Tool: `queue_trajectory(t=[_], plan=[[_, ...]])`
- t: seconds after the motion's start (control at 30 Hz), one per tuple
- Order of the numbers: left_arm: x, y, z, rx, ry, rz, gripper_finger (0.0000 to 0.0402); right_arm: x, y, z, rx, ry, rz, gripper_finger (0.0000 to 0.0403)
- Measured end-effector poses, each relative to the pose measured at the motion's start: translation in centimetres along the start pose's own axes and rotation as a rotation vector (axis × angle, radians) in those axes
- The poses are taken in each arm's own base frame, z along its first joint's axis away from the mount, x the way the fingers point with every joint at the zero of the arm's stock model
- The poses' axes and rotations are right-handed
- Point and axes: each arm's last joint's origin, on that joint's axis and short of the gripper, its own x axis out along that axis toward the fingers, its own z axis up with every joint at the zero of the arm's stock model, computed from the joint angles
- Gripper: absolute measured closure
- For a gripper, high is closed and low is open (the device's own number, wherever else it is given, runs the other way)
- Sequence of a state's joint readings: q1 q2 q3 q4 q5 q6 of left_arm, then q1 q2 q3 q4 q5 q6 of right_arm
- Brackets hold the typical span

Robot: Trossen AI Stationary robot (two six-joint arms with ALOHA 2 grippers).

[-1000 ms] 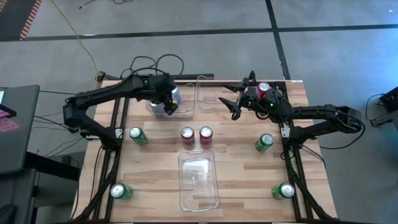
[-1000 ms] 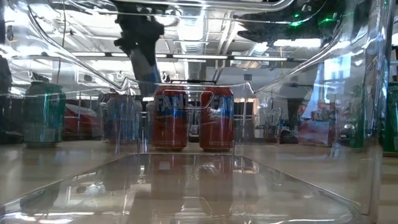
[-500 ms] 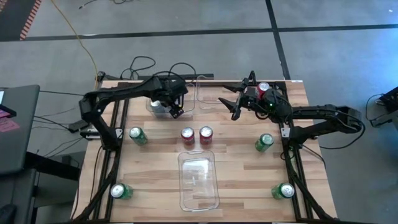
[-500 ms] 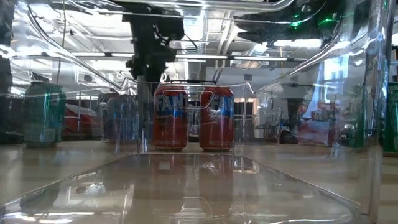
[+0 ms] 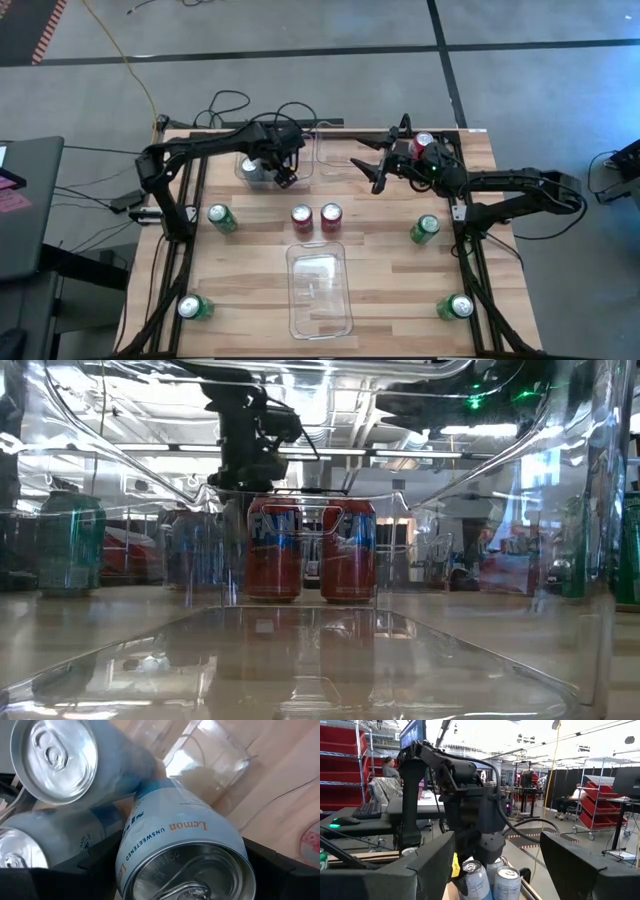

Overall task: Sort soda cans
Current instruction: Put the white and blue soda can into the top left transparent bin

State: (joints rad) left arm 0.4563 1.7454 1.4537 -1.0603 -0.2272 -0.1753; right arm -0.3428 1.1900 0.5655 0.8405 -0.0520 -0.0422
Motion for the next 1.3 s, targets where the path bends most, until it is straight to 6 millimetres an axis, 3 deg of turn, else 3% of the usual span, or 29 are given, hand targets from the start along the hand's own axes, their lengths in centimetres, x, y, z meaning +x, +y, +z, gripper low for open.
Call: queue_trajectory(t=[0.57,0.9,1.3], plan=[[1.3,0.3,-0.1,0.015,0.0,-0.013,0.0098,0.0,0.0,-0.2,0.001,0.018,0.0,0.0091],[1.2,0.3,0.1,0.021,-0.022,-0.007,0.0055,0.0,0.0,-0.2,0.013,0.018,-0.012,0.0091],[1.2,0.3,-0.1,0.043,0.002,0.003,0.0051,0.0,0.0,-0.2,-0.008,0.018,-0.015,0.0091]])
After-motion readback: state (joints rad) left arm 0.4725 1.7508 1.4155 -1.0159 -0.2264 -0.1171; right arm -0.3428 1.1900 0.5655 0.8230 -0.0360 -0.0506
